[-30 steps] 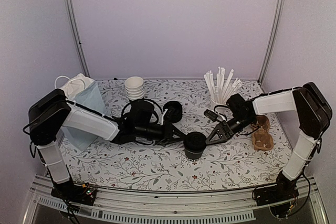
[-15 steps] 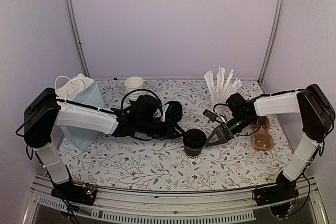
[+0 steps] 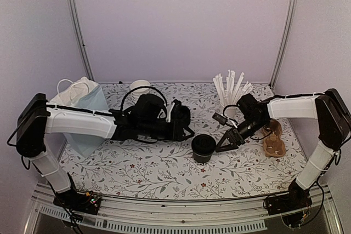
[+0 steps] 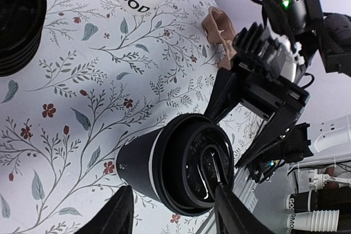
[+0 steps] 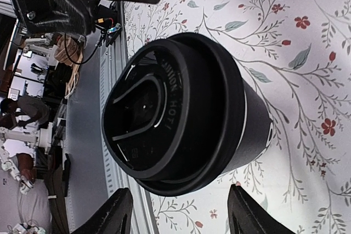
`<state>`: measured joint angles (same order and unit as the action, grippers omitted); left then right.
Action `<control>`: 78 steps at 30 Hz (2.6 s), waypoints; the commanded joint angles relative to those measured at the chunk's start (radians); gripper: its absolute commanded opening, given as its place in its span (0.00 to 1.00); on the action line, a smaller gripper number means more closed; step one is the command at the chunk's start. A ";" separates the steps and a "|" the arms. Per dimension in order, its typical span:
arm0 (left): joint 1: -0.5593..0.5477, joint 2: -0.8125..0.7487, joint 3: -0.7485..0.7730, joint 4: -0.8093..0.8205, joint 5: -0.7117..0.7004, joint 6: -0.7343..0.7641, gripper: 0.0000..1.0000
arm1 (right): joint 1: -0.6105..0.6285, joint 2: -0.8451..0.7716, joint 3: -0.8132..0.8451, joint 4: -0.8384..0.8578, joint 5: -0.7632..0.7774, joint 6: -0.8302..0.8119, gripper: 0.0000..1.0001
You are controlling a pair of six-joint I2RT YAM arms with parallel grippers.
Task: Pack the takeout coffee
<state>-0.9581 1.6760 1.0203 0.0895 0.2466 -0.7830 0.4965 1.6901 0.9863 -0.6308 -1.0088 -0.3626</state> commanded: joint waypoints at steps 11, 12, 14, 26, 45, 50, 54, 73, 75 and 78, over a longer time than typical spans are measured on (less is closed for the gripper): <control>-0.071 0.045 0.022 -0.028 -0.026 -0.047 0.57 | 0.017 0.020 0.116 -0.008 0.043 -0.057 0.75; -0.071 0.049 0.021 -0.023 -0.026 -0.044 0.57 | 0.023 0.019 0.112 -0.016 0.040 -0.062 0.75; -0.070 0.055 0.026 -0.017 -0.029 -0.038 0.57 | 0.033 0.009 0.095 -0.030 0.044 -0.073 0.74; -0.047 0.149 0.154 -0.027 0.030 0.026 0.57 | 0.063 -0.096 0.034 -0.141 0.052 -0.116 0.74; -0.036 -0.050 -0.055 -0.058 -0.087 -0.162 0.57 | -0.043 -0.104 0.052 -0.134 0.074 -0.086 0.58; -0.046 -0.076 -0.176 0.118 0.013 -0.290 0.56 | -0.044 -0.062 0.093 -0.070 0.104 -0.020 0.55; -0.062 -0.050 -0.180 0.206 0.035 -0.295 0.57 | -0.043 -0.019 0.132 -0.053 0.036 -0.014 0.59; -0.029 0.096 -0.057 0.281 0.093 -0.238 0.56 | 0.018 -0.055 0.065 -0.114 0.014 -0.068 0.59; -0.027 0.117 -0.038 0.284 0.111 -0.233 0.56 | 0.017 -0.057 0.064 -0.129 0.015 -0.073 0.59; -0.026 0.138 -0.020 0.295 0.127 -0.227 0.56 | 0.017 -0.064 0.061 -0.151 0.008 -0.088 0.59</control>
<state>-0.9955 1.7840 0.9627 0.3397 0.3344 -1.0367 0.5106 1.6558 1.0588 -0.7414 -0.9985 -0.4221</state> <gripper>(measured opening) 0.557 0.589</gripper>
